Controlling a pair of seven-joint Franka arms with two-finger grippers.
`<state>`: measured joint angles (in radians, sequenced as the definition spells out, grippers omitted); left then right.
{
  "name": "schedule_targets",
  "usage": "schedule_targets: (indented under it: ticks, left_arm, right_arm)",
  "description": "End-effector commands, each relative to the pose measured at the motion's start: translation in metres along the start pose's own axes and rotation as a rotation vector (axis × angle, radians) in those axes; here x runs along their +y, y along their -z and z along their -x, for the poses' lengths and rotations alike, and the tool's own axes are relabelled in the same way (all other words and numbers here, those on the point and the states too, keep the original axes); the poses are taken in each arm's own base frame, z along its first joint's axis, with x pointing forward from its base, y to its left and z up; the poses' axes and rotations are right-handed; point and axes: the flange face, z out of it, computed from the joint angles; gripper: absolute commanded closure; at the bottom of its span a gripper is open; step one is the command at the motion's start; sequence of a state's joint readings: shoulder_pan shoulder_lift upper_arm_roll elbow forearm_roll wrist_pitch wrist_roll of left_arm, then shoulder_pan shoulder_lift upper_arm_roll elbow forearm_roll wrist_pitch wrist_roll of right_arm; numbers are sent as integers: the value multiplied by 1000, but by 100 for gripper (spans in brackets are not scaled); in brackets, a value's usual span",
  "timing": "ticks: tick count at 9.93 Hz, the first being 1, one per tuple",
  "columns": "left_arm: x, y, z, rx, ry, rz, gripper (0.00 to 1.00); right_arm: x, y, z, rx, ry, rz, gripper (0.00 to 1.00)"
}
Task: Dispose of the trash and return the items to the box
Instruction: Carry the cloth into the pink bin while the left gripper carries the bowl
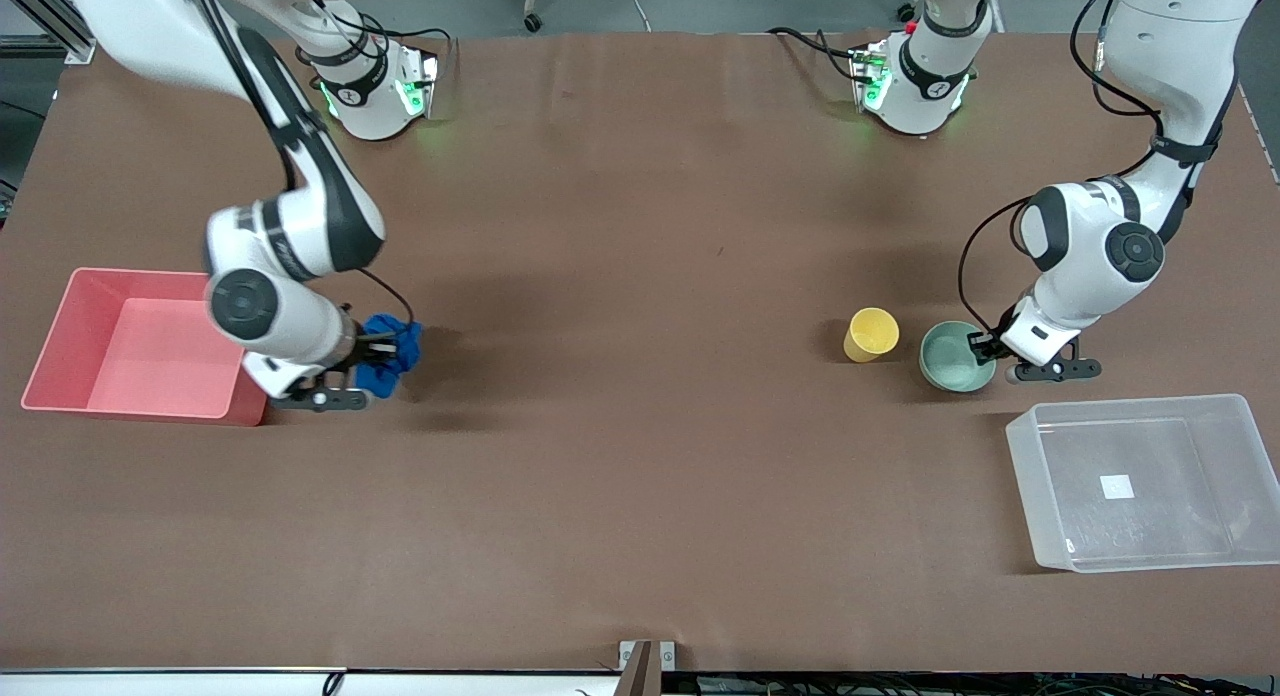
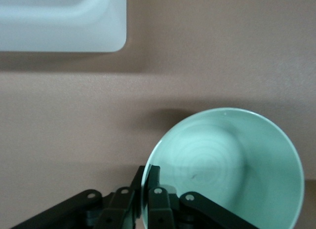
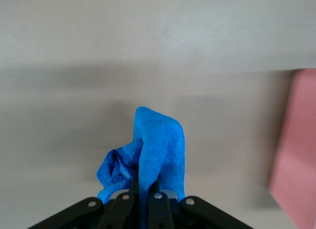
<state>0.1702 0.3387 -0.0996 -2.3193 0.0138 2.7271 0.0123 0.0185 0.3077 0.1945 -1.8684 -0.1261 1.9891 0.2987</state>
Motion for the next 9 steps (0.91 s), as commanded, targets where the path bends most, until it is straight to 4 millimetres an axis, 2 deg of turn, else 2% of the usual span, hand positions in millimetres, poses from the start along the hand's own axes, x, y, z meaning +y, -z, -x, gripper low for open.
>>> schedule_targets:
  ticks: [1,2,3,4,5,6,7,8,9]
  left_arm:
    - [4,8,4,12,-23,-1,100]
    - [14,20,0,14,-39,4,100]
    - [16,39,-9,15,-45,1,100]
    - [17,61,-22,-9,-53,-2,100]
    - [19,88,-45,-45,-82,0,100]
    - [17,117,-69,-63,-113,1,100]
    - [14,139,-91,-64,-165,6,100]
    - [9,157,-113,-39,-204,10,100]
    - [5,168,-133,-2,-219,7,100]
  right_arm:
    - [56,72,9,5,3,26,99]
    - [107,82,9,9,30,32,99]
    - [162,79,9,2,56,42,99]
    - [205,75,11,-2,80,49,99]
    - [235,69,12,15,89,56,99]
    - [259,53,13,20,95,65,99]
    - [278,26,12,34,103,69,98]
    - [292,-3,14,46,106,69,98]
    - [295,-33,16,44,106,68,97]
